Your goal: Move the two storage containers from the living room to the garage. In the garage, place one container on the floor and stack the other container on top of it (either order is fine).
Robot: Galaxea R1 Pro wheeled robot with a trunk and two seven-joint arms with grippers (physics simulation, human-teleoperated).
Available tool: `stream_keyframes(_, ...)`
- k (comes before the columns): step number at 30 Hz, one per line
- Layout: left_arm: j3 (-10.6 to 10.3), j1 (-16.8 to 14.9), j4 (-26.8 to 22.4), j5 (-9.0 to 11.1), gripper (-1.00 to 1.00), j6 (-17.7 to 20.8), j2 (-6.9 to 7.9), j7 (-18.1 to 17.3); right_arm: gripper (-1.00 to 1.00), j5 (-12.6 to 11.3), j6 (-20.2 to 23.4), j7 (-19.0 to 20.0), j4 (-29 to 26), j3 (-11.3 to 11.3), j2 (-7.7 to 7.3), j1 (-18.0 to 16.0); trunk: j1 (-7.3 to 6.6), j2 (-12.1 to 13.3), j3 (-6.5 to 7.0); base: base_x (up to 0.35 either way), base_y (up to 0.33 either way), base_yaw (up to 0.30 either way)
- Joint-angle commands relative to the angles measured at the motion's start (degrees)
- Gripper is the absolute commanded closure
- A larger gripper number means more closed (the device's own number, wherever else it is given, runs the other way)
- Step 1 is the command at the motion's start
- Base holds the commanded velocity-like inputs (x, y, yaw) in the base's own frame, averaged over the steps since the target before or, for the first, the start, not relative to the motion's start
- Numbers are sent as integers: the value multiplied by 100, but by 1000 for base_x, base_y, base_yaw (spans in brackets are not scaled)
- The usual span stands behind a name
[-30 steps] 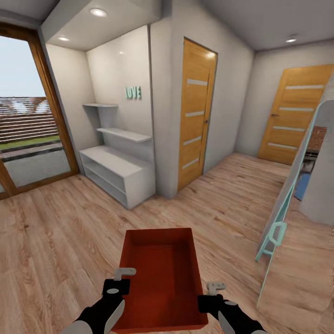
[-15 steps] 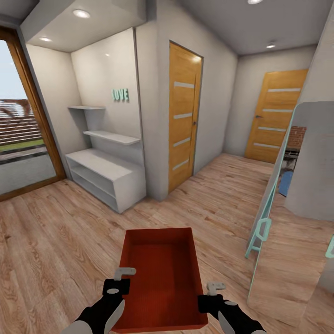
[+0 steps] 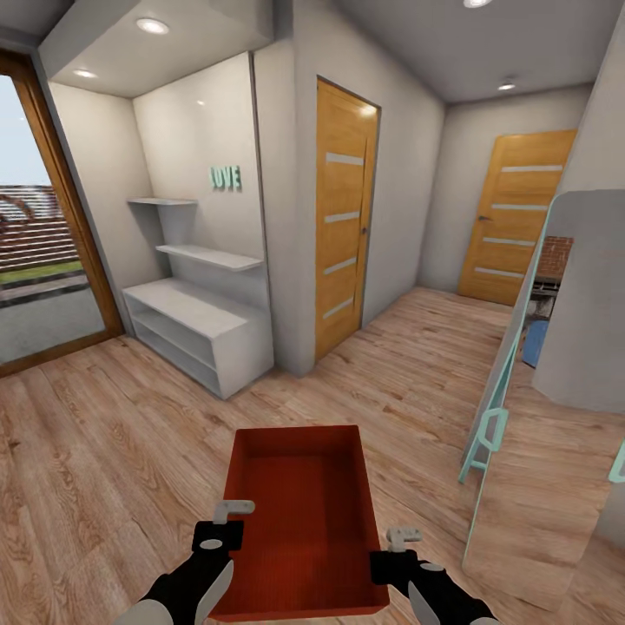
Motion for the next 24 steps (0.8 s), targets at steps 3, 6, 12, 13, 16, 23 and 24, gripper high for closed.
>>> stream_keyframes(3,-135,1,16,200,100,33,4,50,100,-13,-6,37,-236,-8,-1,-3,0,-5,-7,0,0,0)
stream_keyframes(6,-135,1,14,200,100,33,4,50,100,-14,-6,38,-237,-9,-1,-4,0,-5,-7,0,0,0)
stream_keyframes(12,-129,1,17,200,100,33,9,50,100,-12,-6,37,-237,-9,-1,-4,0,-5,-7,0,0,0)
stream_keyframes(13,-129,1,18,200,100,33,10,47,100,-12,-6,39,-237,-9,-1,-4,0,-5,-7,0,23,0)
stream_keyframes(16,-129,1,20,200,100,33,9,49,100,-12,-6,38,-237,-9,-1,-3,0,-5,-7,0,85,0)
stream_keyframes(23,-128,1,20,200,100,37,8,43,100,-14,-6,37,-234,-9,-1,-3,0,-5,-7,0,246,0)
stream_keyframes(24,-128,1,20,200,100,36,8,43,100,-13,-6,38,-235,-9,-1,-3,0,-5,-7,0,321,0)
